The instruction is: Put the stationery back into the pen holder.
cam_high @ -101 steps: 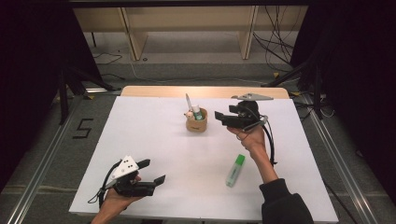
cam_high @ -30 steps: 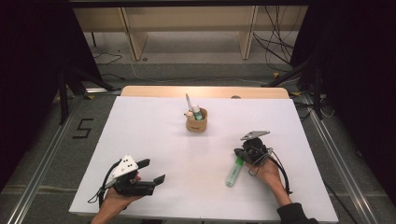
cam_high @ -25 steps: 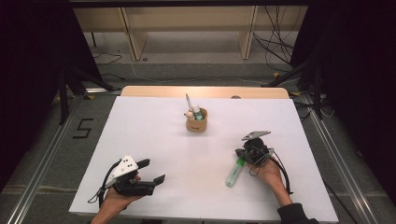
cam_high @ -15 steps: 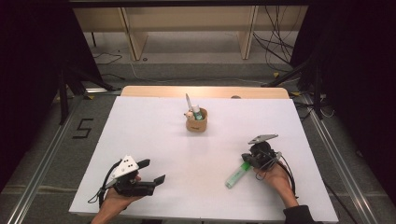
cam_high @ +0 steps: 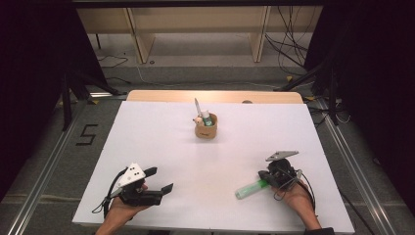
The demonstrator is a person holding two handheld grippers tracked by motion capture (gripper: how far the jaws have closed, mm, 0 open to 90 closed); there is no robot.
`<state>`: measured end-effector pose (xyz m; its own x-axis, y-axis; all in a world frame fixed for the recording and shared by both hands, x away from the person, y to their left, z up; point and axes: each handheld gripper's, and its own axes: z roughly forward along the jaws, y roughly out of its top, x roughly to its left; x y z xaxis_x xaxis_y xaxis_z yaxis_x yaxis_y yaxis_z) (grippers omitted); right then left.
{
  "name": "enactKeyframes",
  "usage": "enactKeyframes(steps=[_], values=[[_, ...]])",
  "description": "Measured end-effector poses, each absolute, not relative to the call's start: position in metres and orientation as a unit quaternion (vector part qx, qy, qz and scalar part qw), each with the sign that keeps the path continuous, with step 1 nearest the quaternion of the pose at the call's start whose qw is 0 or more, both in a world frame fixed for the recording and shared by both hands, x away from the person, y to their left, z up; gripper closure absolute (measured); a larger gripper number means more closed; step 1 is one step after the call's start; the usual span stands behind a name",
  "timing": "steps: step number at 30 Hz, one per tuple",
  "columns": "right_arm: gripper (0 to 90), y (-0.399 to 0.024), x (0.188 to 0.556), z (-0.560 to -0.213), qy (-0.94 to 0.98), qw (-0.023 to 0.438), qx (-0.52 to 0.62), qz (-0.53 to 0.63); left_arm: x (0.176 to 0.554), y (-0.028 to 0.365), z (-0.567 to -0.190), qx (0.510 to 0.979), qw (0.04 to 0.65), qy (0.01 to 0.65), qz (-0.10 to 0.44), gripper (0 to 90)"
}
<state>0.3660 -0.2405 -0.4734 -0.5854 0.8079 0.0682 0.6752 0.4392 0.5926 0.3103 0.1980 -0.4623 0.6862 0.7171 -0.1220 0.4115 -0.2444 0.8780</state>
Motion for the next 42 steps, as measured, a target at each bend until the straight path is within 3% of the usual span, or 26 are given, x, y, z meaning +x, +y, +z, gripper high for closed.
enactKeyframes(steps=[7,11,14,20,25,33,42], values=[[89.7,-0.245,0.361,-0.470,0.830,0.136,0.443,0.311,0.310,0.194,-0.463,0.777,0.494,0.361,0.147,15.3],[84.6,-0.249,0.357,-0.460,0.811,0.152,0.445,0.349,0.311,0.188,-0.462,0.783,0.493,0.354,0.138,15.3],[75.7,-0.251,0.352,-0.454,0.796,0.155,0.443,0.384,0.312,0.182,-0.459,0.788,0.493,0.348,0.124,15.3],[48.0,-0.248,0.342,-0.446,0.774,0.173,0.444,0.417,0.316,0.161,-0.457,0.800,0.490,0.330,0.107,15.3],[37.8,-0.248,0.335,-0.441,0.762,0.182,0.447,0.432,0.320,0.136,-0.455,0.819,0.474,0.307,0.102,15.3],[30.0,-0.249,0.326,-0.441,0.759,0.174,0.441,0.445,0.326,0.109,-0.454,0.837,0.455,0.287,0.096,15.3],[28.1,-0.249,0.316,-0.440,0.750,0.180,0.438,0.462,0.332,0.088,-0.455,0.850,0.443,0.270,0.093,15.3]])
